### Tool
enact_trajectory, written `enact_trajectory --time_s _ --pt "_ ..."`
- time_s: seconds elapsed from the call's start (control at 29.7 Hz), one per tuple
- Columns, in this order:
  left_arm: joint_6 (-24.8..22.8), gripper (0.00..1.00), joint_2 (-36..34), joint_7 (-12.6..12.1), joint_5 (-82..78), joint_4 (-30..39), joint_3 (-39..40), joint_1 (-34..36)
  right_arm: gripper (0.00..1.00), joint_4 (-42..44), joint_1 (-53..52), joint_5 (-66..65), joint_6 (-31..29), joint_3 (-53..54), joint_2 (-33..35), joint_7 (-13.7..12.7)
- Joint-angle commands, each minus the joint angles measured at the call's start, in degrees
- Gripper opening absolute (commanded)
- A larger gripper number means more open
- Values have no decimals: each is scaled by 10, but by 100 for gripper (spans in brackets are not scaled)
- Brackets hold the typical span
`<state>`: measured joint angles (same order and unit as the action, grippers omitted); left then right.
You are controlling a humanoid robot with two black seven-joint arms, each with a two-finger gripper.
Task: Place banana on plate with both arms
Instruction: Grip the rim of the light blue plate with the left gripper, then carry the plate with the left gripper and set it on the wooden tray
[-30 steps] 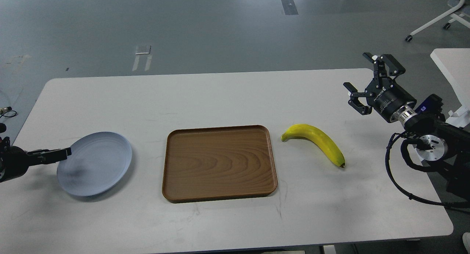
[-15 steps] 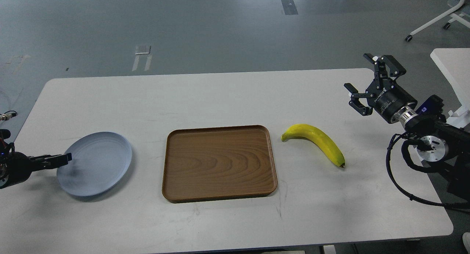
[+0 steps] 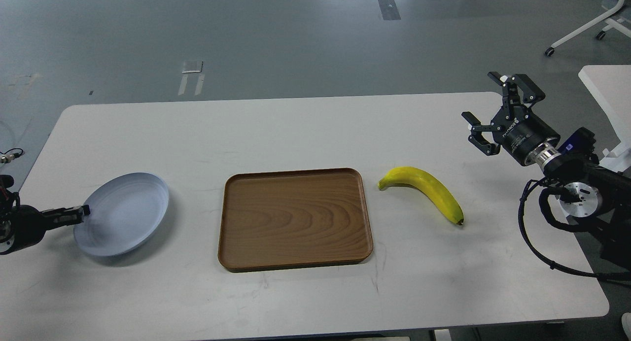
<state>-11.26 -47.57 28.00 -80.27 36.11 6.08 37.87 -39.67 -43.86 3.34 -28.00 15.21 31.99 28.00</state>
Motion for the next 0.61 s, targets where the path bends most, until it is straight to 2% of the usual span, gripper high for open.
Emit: enact_trajectory --time_s 0.0,0.2,0.3,0.44,0.5,0.57 --pt "0 0 4 0 23 2 0 5 100 0 -1 0 0 0 -1 0" --pt "-4 0 3 0 27 9 0 29 100 0 -1 0 0 0 0 0" --pt "-12 0 2 0 27 10 0 62 100 0 -1 0 0 0 1 0" --pt "-50 0 3 0 29 12 0 117 100 0 -1 0 0 0 2 0" --pt "-57 0 4 0 26 30 -1 137 100 0 -1 0 0 0 3 0" --pt "-56 0 4 0 18 78 -1 156 100 0 -1 0 0 0 4 0"
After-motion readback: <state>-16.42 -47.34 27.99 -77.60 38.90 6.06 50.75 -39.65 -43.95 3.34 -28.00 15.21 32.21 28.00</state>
